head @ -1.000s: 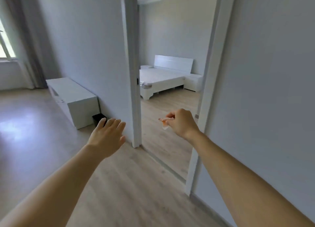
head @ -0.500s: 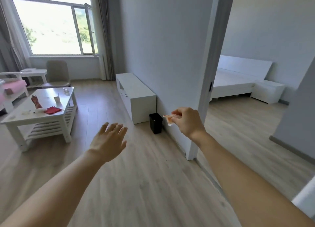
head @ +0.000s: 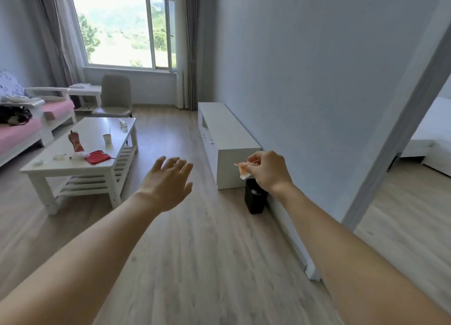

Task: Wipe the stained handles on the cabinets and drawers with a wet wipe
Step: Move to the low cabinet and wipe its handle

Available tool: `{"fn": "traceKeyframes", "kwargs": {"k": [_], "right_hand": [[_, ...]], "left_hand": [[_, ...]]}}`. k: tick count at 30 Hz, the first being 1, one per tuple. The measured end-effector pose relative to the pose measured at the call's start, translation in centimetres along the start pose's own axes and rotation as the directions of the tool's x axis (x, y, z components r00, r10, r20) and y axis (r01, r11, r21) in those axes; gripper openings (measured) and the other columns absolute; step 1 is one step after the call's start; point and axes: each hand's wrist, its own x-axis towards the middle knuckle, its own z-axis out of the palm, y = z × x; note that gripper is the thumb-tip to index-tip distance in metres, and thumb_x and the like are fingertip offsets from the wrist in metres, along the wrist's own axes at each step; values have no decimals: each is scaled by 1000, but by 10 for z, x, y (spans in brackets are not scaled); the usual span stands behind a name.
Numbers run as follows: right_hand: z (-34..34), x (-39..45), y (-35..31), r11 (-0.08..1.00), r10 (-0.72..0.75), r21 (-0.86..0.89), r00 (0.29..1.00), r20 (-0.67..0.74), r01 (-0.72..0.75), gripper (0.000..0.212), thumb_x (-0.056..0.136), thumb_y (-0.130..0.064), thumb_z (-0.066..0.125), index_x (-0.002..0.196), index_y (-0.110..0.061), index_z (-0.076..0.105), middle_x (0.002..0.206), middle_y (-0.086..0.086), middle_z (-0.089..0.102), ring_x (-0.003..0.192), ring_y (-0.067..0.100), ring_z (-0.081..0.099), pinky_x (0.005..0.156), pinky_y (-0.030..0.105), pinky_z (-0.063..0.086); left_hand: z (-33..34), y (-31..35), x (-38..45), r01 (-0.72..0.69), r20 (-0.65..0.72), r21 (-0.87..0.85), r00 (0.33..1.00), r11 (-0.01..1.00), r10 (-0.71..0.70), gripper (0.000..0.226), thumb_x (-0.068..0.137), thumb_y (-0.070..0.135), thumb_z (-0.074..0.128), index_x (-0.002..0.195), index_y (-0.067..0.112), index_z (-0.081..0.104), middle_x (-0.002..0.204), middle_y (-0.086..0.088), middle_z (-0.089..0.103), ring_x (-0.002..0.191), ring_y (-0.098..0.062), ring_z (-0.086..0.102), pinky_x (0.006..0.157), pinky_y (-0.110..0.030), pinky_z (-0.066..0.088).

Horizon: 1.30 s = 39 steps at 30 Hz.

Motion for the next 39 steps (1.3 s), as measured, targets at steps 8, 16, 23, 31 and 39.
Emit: {"fn": "traceKeyframes", "kwargs": {"k": [8, 16, 23, 31, 39], "right_hand": [[119, 235, -40, 989, -143, -21, 987, 72, 144, 25, 89, -21, 66, 109, -7, 67, 107, 7, 69, 93, 15, 61, 79, 20, 44], [165, 454, -8, 994, -80, -69, 997, 15, 81, 27, 89, -19, 67, 112, -6, 66, 110, 8, 68, 101, 18, 62, 82, 19, 43], [236, 652, 55, 999, 28, -39, 999, -40, -29, 25, 87, -22, 68, 106, -5, 68, 104, 8, 68, 98, 18, 61, 79, 21, 43], [335, 869, 76, 988, 138, -66, 990, 21, -137, 21, 87, -23, 68, 100, -6, 68, 100, 9, 68, 92, 22, 62, 84, 34, 53], [483, 1039, 77, 978, 192, -93, 980, 54, -186, 20, 86, -22, 68, 99, -7, 70, 100, 8, 69, 91, 20, 61, 77, 25, 46]], "left_hand": [[82, -134, 198, -12, 63, 145, 998, 989, 3, 52, 101, 44, 26, 143, 15, 21, 152, -4, 25, 142, -21, 15, 116, -40, 7], [169, -222, 396, -41, 87, 97, 996, 994, 32, 48, 100, 43, 28, 141, 16, 27, 149, -2, 30, 141, -20, 20, 115, -38, 9], [275, -275, 583, -128, 123, 120, 986, 985, 113, 49, 100, 42, 27, 141, 16, 26, 150, -2, 28, 140, -19, 21, 116, -38, 8], [367, -365, 772, -147, 160, 61, 978, 987, 136, 49, 101, 43, 26, 142, 18, 27, 151, 0, 27, 142, -18, 18, 116, -37, 7], [491, -488, 933, -203, 149, 27, 969, 979, 197, 49, 101, 43, 27, 143, 18, 26, 152, -2, 26, 142, -18, 19, 116, -38, 8]]}}
